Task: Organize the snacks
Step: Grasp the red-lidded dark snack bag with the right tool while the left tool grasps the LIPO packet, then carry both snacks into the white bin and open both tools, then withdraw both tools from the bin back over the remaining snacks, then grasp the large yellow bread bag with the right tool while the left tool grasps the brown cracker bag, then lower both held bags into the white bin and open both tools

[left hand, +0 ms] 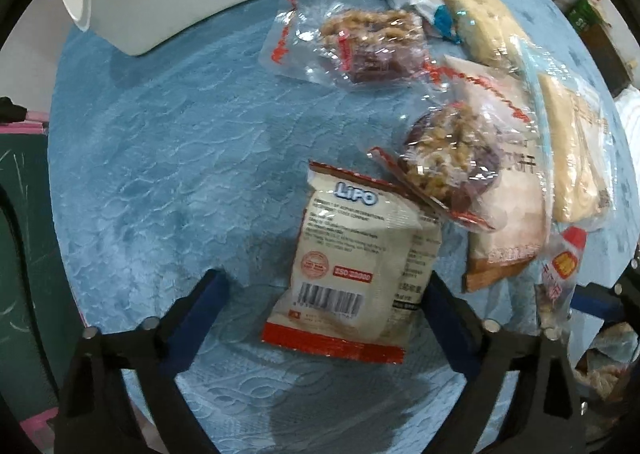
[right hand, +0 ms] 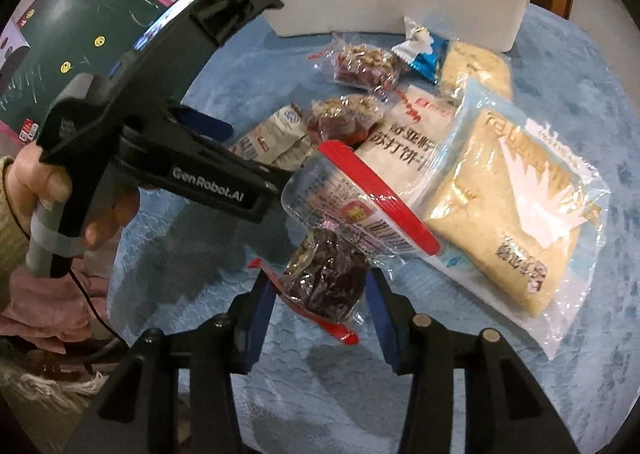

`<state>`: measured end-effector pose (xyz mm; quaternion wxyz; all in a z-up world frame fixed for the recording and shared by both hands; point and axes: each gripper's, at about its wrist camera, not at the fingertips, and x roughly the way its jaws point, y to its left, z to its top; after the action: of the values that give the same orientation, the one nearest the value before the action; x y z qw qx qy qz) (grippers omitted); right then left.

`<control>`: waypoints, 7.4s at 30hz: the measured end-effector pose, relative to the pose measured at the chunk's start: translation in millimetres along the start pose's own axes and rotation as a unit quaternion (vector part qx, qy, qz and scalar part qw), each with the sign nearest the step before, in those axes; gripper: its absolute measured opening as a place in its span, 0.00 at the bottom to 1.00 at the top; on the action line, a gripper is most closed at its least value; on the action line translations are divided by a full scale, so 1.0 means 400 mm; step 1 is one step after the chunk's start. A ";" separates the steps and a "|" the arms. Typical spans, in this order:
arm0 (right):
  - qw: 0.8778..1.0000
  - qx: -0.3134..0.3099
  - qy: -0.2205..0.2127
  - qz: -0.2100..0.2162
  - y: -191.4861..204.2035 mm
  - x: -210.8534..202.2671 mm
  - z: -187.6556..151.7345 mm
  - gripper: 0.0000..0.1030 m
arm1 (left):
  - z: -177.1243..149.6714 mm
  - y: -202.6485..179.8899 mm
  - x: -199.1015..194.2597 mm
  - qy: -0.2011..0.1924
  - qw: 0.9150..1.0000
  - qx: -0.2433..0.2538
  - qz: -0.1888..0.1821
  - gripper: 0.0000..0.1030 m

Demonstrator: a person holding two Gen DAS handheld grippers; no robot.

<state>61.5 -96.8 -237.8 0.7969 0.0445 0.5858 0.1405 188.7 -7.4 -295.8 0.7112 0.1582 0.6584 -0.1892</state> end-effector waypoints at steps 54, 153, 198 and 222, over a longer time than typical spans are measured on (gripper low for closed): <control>0.974 -0.029 -0.214 -0.069 -0.159 -0.315 0.730 0.53 | 0.471 0.186 -0.594 -0.270 0.937 -0.211 0.064 0.87; 0.937 -0.262 0.147 0.176 -0.313 0.012 0.197 0.31 | -0.029 -0.210 -0.102 -0.050 0.981 -0.186 0.000 0.88; 0.968 -0.182 -0.112 0.134 -0.350 -0.424 0.182 0.18 | 0.079 -0.250 -0.442 -0.133 0.967 -0.216 0.020 0.09; 0.946 -0.094 -0.309 -0.034 -0.204 -0.555 0.541 0.19 | 0.353 0.011 -0.823 -0.345 0.929 -0.137 0.014 0.09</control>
<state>219.5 -216.1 14.5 0.9436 -0.0092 0.2966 0.1469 294.4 -50.4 43.8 0.9116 -0.0062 0.3900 -0.1298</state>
